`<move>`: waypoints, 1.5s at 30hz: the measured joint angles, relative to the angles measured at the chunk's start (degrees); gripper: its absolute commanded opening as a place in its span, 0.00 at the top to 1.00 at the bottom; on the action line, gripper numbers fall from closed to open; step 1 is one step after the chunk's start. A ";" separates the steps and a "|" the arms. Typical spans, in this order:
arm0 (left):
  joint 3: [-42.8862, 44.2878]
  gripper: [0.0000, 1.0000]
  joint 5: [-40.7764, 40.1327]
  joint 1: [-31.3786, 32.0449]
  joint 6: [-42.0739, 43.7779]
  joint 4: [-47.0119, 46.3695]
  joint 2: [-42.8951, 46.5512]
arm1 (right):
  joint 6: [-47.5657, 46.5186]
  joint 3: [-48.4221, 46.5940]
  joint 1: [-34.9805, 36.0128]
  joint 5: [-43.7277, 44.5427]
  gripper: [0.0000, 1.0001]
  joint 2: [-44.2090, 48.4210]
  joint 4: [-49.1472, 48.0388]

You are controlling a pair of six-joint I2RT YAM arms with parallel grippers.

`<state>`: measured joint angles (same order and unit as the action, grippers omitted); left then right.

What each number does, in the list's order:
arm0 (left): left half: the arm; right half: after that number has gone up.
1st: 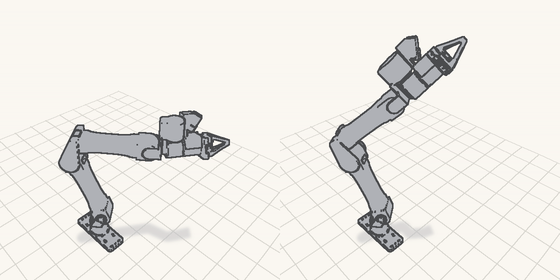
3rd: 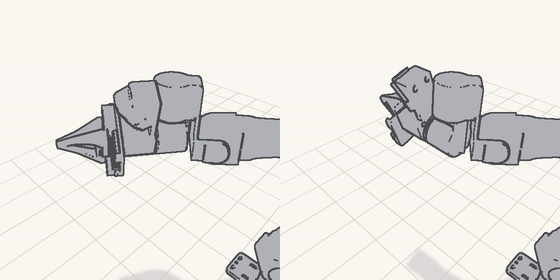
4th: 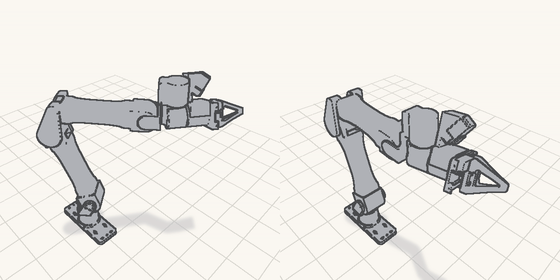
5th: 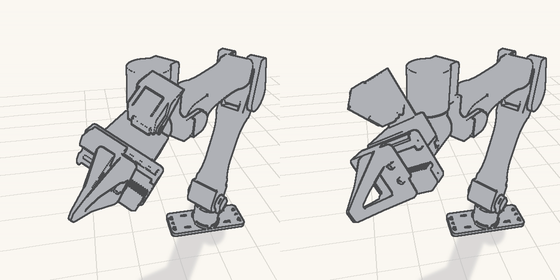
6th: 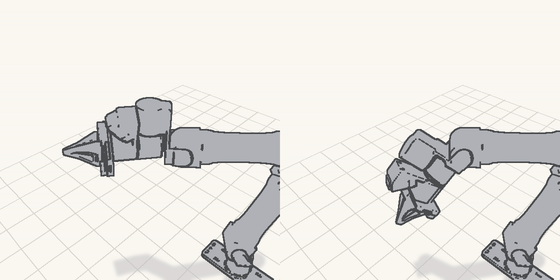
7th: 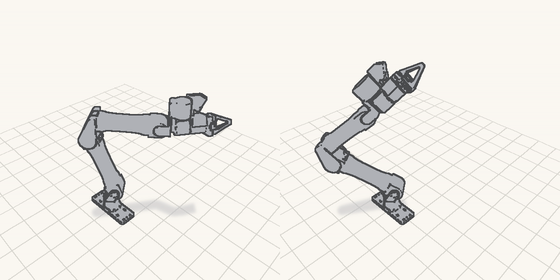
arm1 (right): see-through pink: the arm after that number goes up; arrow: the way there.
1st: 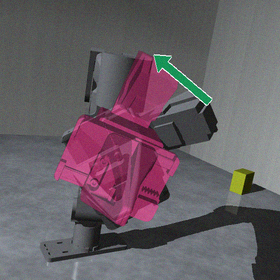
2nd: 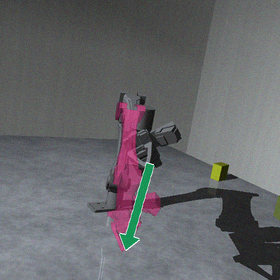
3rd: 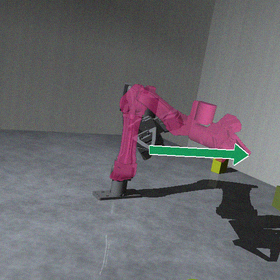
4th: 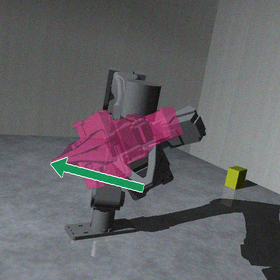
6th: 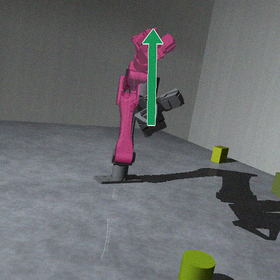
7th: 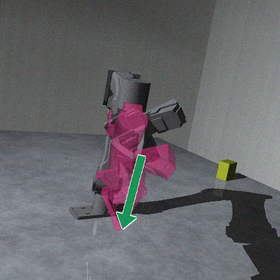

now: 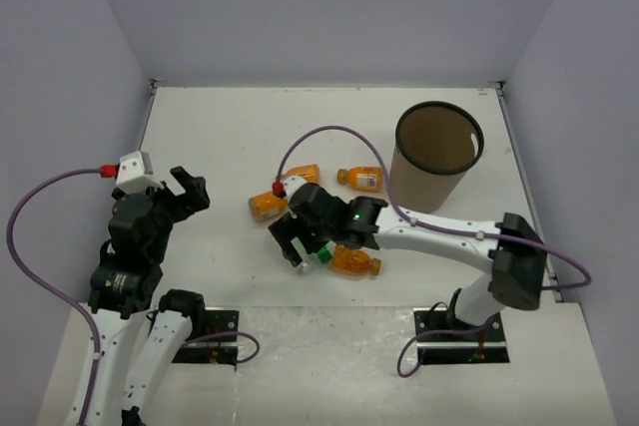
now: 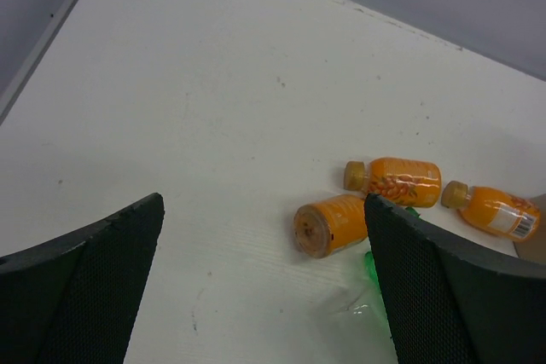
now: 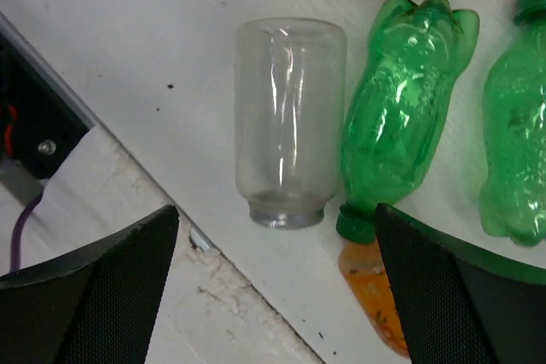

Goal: Put the plastic bottles in the bin

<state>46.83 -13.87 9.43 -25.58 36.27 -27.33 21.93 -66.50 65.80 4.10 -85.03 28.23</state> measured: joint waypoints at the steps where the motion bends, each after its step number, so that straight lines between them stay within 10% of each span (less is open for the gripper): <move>1: 0.00 0.00 -0.22 0.00 -0.26 -0.02 0.31 | -0.50 -2.62 0.20 0.48 0.05 -3.93 0.33; 14: -0.07 0.00 -1.03 -0.04 -0.42 -0.09 1.44 | -2.54 -12.92 1.86 0.59 0.21 -24.70 0.85; 18: -0.09 0.00 -0.96 -0.04 -0.39 -0.17 1.42 | -2.67 -13.79 2.62 0.87 0.40 -28.26 0.35; 20: -0.11 0.00 -0.90 -0.11 -0.39 -0.20 1.42 | -2.67 -13.84 3.06 1.22 0.59 -28.26 0.22; 26: -0.13 0.00 -0.85 -0.44 -0.39 -0.20 1.40 | -2.58 -12.63 3.82 0.48 0.76 -23.41 -0.52; 31: -0.13 0.00 -0.85 -0.46 -0.39 -0.20 1.42 | -3.69 -11.76 1.79 1.33 0.77 -5.57 -1.14; 38: -0.15 0.00 -0.46 -0.46 -0.39 -0.26 1.40 | -5.77 -13.40 -21.81 8.61 0.76 18.23 -0.31; 45: -0.37 0.00 -0.22 -0.48 -0.37 -0.85 -0.76 | -7.80 -12.83 -43.63 18.86 0.67 22.88 3.41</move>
<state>46.46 -14.09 8.95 -25.96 35.42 -28.10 14.13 -79.33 22.17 22.96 -62.15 31.64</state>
